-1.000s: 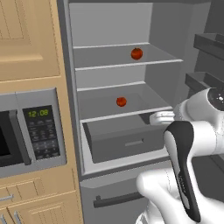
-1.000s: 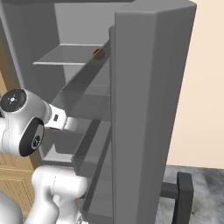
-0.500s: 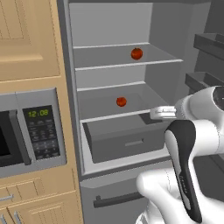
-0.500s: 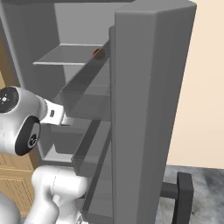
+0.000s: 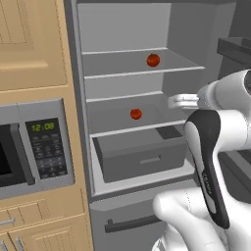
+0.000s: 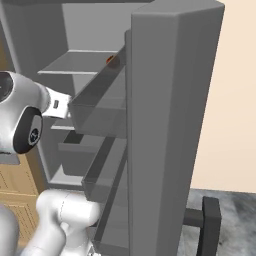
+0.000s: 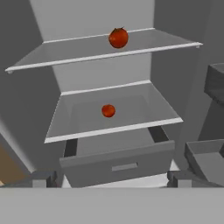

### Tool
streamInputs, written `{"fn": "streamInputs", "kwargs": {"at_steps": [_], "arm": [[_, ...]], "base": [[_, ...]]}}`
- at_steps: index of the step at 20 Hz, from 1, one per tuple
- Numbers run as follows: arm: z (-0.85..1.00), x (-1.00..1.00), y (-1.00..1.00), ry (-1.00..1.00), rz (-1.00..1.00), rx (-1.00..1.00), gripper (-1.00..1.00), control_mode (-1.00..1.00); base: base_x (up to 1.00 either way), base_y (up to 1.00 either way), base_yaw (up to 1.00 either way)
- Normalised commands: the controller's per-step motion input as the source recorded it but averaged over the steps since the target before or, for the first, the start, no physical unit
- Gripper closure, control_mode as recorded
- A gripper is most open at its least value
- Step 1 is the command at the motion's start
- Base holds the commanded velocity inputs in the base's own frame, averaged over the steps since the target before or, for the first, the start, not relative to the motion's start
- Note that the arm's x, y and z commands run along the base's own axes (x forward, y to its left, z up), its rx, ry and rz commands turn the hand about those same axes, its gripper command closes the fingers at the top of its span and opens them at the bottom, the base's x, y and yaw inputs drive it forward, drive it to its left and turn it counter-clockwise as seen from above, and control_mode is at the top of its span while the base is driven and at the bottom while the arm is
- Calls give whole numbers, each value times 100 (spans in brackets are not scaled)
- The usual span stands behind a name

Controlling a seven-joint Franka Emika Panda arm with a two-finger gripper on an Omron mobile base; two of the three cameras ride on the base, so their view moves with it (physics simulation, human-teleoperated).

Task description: Place one tomato and one steak in each tupperware on the nearby counter, to pack two identical lunches.

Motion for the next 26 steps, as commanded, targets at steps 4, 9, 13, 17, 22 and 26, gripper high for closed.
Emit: {"fn": "streamInputs", "kwargs": {"at_steps": [4, 9, 13, 17, 22, 26], "arm": [[76, 4, 0, 0, 0, 0, -100, -100], [39, 11, 1, 0, 0, 0, -100, -100], [0, 31, 0, 0, 0, 0, -100, -100], [0, 50, 0, -3, 0, 0, -100, -100], [0, 43, 0, -6, -1, 0, -100, -100], [-2, 57, -5, 0, -3, 0, -100, -100]], "base": [[0, 0, 0], [0, 0, 0], [0, 0, 0], [0, 0, 0], [0, 0, 0], [0, 0, 0]]}}
